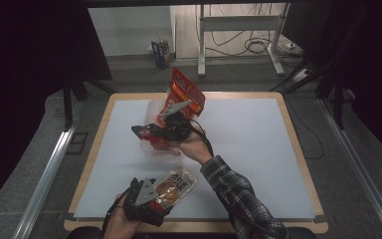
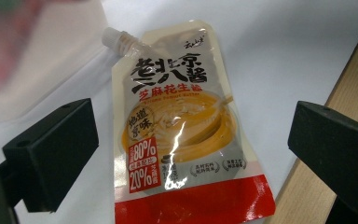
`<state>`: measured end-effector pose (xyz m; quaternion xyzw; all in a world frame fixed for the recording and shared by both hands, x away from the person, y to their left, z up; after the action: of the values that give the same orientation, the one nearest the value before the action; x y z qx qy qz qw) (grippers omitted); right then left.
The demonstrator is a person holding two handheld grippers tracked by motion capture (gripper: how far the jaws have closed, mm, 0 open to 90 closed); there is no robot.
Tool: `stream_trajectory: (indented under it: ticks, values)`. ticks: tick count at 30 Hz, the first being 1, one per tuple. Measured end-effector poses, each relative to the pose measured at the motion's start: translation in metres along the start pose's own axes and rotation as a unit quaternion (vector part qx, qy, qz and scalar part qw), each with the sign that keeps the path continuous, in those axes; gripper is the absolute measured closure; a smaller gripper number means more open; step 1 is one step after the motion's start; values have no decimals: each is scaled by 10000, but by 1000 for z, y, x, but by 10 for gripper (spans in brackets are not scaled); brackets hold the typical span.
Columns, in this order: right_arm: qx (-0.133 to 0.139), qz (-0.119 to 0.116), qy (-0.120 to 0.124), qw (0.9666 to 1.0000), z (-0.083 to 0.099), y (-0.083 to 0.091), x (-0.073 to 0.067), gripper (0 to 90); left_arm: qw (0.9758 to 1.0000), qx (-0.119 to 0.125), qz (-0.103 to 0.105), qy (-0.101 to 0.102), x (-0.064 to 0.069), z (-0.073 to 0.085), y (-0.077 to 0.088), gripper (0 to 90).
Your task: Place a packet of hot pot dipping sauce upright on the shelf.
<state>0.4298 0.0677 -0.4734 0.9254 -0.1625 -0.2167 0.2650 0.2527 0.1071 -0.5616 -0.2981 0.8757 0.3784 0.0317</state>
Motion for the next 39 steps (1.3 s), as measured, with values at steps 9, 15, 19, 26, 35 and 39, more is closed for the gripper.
stream_trajectory:
  ticks: [9, 15, 19, 26, 35, 39]
  values:
    - [-93, 129, -62, 9999, 14, 1, 11, 707, 10000, -4, 10, 56, -2, 1, 1, 15]
    - [-74, 360, -26, 9993, 20, 18, 16, 521, 9999, -6, 40, 117, -2, 1, 1, 16]
    - [-107, 485, 9, 9988, 24, 23, 18, 433, 9998, -13, 80, 192, -2, 1, 1, 19]
    - [-120, 600, -156, 9980, 36, 36, 21, 218, 9994, -40, 185, 301, -4, 3, 2, 24]
    - [-92, 556, -158, 9983, 48, 51, 15, 127, 9985, -40, 402, 377, -2, 3, 3, 35]
    - [-55, 506, -197, 9985, 54, 58, 14, 99, 9986, -75, 423, 303, -2, 4, 4, 67]
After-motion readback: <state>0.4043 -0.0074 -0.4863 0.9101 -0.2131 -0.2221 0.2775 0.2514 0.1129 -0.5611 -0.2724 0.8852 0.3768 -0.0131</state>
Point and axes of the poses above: each handheld gripper's, and its own axes: y roughly backward along the jaws, z roughly out of its underside, x roughly to its right, the point moved 7 cm from there along -y, roughly forward along the jaws, and after that the axes turned 14 degrees about -y, right-handed, at the moved point
